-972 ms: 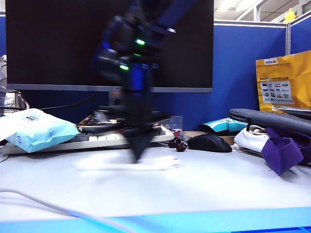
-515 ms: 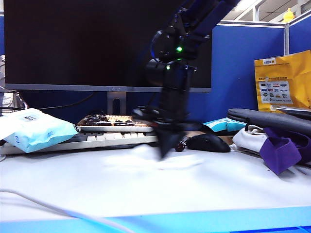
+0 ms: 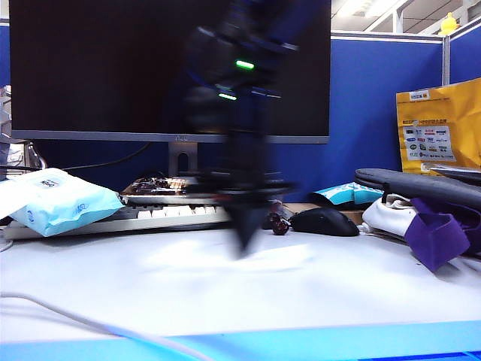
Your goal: Use the wet wipes on the table to wipe the cherry juice off the table, then put the wipes back on the table.
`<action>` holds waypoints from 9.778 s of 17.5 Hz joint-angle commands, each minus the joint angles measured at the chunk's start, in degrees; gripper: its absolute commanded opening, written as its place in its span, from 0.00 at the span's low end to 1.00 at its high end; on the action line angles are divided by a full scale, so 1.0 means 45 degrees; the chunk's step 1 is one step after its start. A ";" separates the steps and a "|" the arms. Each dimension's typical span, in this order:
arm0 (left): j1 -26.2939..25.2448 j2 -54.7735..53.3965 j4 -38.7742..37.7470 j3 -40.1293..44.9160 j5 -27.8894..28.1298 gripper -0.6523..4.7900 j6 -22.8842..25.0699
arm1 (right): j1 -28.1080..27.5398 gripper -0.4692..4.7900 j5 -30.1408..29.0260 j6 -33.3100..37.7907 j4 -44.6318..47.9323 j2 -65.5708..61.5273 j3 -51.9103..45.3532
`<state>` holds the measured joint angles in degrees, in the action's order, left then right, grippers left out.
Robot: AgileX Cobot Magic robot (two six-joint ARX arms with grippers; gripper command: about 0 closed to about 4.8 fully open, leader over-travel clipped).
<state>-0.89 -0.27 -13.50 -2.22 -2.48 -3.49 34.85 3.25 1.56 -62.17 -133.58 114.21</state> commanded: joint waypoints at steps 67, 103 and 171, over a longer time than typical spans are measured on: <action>-0.0005 0.0039 -0.0136 0.0073 -0.0029 0.11 0.0005 | -0.1375 0.09 -0.2914 0.0607 0.2594 -0.2195 0.2351; -0.0005 0.0039 -0.0136 0.0073 -0.0034 0.11 0.0005 | -0.0918 0.09 -0.5761 -0.1020 -0.3478 -0.2244 0.2521; -0.0005 0.0039 -0.0136 0.0073 -0.0029 0.11 0.0005 | -0.0588 0.09 -0.8106 -0.1175 0.0685 -0.2404 0.2506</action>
<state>-0.89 -0.27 -13.50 -2.22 -2.46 -3.49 30.72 -27.75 -2.02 -55.99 -143.06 126.28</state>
